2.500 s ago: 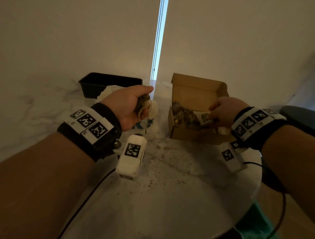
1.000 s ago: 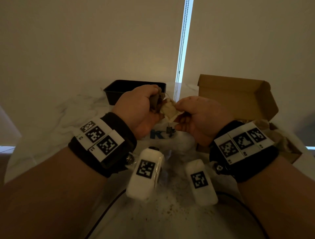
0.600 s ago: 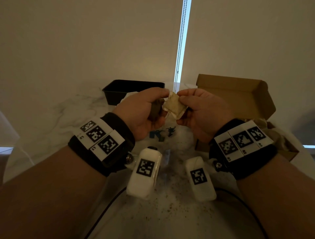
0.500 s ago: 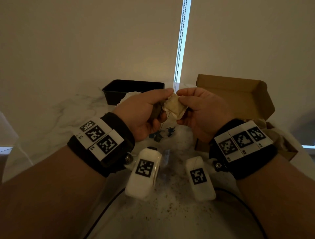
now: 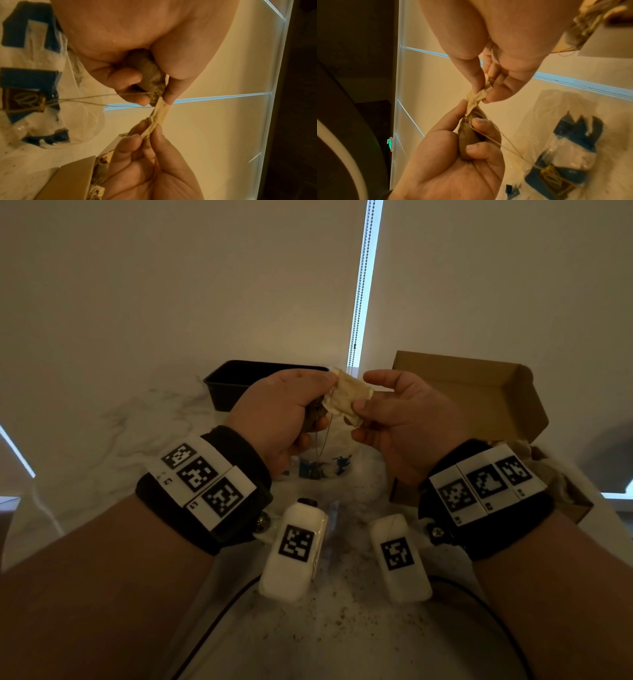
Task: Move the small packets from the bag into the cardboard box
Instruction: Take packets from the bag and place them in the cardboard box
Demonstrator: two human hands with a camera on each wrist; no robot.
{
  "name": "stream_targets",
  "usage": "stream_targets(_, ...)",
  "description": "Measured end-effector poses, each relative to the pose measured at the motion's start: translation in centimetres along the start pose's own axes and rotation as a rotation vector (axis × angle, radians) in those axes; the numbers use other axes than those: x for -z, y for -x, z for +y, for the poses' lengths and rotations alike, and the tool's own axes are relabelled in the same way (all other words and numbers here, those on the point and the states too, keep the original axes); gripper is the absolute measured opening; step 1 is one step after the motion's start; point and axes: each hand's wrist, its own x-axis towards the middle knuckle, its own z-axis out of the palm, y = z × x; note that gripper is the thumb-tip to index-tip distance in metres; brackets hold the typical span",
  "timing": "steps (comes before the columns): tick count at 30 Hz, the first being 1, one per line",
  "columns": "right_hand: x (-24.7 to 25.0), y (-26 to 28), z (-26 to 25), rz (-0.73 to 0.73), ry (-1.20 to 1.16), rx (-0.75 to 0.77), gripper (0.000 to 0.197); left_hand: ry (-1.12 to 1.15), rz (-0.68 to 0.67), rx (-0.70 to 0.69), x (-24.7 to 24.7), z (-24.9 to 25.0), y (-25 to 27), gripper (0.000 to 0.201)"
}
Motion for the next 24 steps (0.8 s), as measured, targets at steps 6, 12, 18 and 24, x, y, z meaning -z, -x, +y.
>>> stream_targets(6, -0.1, 0.1, -0.2, 0.041, 0.023, 0.12, 0.024, 0.027, 0.019, 0.015, -0.2, 0.0, 0.0, 0.015)
stream_targets(12, 0.2, 0.7, -0.7, 0.063, 0.087, 0.054, 0.019, 0.133, 0.005, 0.146, 0.1, 0.2, 0.3, 0.027)
stream_targets(18, 2.4, 1.8, -2.8, 0.119, 0.115, 0.023, 0.026, 0.227, -0.042, 0.251, -0.1, 0.2, 0.4, 0.01)
stream_targets(24, 7.2, 3.4, -4.5, 0.243, 0.294, -0.01, 0.023, 0.219, -0.065, 0.237, -0.3, 0.0, 0.4, 0.013)
